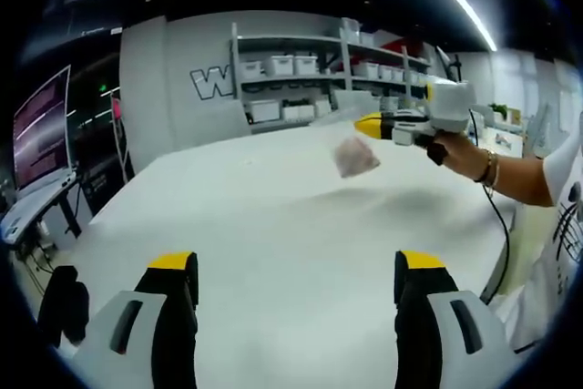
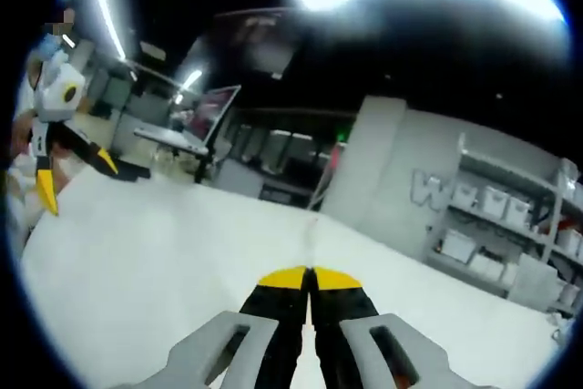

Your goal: Open the resealable bag by pulling the two sides of the seal apart until the entire bag opening is separated and visibly accessible.

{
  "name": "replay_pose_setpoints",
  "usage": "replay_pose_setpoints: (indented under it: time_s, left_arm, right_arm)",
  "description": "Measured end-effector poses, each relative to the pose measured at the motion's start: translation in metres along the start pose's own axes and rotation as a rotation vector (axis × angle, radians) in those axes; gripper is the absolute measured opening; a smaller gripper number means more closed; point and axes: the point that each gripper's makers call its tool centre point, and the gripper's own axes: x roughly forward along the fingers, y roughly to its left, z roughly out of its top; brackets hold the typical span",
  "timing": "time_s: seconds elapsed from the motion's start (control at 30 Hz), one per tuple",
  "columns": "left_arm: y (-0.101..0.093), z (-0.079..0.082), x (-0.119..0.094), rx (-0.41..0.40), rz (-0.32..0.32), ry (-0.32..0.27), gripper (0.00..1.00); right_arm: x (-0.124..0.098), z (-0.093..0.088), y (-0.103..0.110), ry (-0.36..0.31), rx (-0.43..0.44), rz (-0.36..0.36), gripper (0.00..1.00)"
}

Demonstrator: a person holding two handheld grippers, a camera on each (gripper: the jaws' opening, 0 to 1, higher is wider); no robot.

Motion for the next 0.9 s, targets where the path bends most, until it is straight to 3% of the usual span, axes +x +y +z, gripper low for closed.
replay_pose_setpoints:
  time_s: [0.43,0.9]
  left_arm:
    - [0.001,-0.004,0.005,-0.007,-0.009,0.009,0.86]
    - [0.0,-0.011,0.026,-0.013,-0.019,0.018,0.86]
  right_arm:
    - [-0.024,0.004,0.011,-0.024,0.036,0.012,0.0]
    - [-0.044,-0.003,0.019,-0.04,0.063,0.02,0.0]
